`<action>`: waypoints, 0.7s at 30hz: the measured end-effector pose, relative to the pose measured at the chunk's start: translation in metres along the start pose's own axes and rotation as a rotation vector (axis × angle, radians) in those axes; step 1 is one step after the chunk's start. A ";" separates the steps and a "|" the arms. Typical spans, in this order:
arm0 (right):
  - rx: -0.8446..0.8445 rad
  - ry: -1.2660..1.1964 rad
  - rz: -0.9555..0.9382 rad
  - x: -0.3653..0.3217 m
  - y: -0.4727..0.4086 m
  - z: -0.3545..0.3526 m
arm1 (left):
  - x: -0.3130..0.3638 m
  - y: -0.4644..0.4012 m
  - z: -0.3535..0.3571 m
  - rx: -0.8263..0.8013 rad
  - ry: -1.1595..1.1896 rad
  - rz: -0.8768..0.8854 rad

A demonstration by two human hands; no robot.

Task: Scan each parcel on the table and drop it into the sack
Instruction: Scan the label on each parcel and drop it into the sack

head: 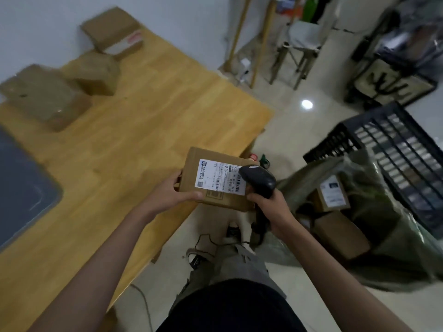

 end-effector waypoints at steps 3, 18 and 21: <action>0.093 -0.067 0.037 0.016 0.005 -0.041 | 0.025 -0.019 0.035 -0.083 -0.054 0.037; 0.411 -0.291 0.220 0.105 0.029 -0.237 | 0.084 -0.096 0.250 -0.354 -0.303 0.063; 0.438 -0.319 0.282 0.132 0.022 -0.265 | 0.080 -0.114 0.290 -0.372 -0.305 0.027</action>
Point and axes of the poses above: each hand's wrist, its own y-axis away from the middle knuckle, its own z-axis out of the palm, x = y × z, the point moved 6 cm from there along -y, towards the middle knuckle, and after that the axes turned 8 degrees about -y, right-handed, at the moved point
